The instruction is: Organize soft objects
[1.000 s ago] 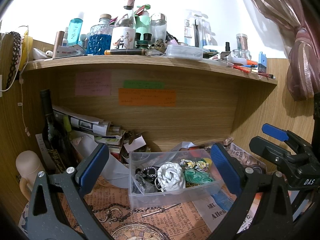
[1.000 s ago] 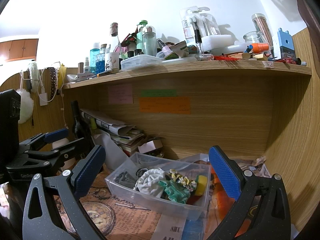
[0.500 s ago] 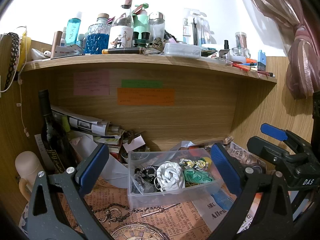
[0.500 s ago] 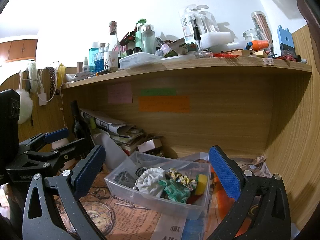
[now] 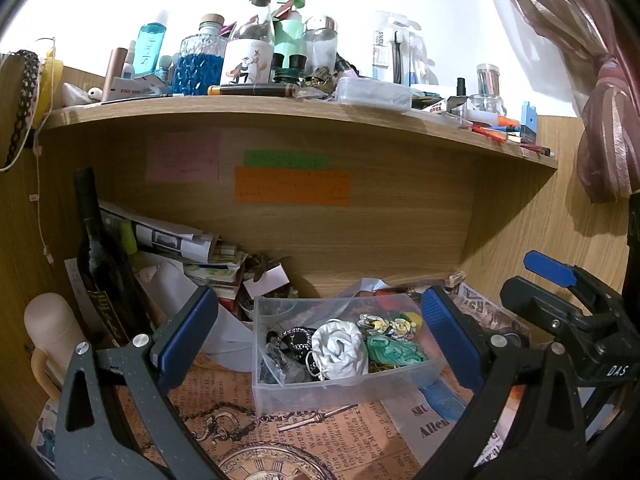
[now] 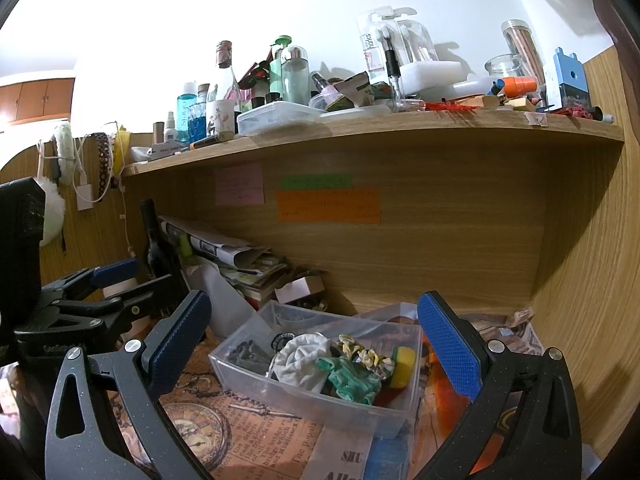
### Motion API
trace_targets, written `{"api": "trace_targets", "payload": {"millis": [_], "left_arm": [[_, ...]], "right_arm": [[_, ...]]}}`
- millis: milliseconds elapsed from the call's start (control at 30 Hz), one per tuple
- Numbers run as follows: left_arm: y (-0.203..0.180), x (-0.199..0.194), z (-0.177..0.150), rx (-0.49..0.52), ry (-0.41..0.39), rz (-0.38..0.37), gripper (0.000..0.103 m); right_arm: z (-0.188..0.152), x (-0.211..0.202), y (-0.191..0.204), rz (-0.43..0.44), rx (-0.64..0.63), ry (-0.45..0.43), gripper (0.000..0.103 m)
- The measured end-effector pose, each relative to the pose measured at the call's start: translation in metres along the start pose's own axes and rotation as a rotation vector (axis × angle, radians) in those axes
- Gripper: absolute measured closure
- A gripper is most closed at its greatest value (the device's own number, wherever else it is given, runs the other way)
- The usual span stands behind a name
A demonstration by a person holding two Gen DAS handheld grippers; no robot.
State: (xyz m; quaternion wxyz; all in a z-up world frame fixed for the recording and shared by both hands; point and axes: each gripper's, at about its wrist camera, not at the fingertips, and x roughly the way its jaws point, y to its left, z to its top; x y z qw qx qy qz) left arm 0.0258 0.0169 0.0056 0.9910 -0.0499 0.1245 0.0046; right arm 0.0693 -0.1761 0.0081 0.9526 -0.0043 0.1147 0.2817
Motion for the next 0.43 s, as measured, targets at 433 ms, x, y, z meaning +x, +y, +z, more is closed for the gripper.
{"api": "trace_targets", "payload": {"millis": [433], "left_arm": [[0.0035,0.0045,0.0005,0.005,0.019,-0.005,0.000]], "right_arm": [[-0.0040,0.0041,0.0032,-0.017,0.013,0.009,0.000]]}}
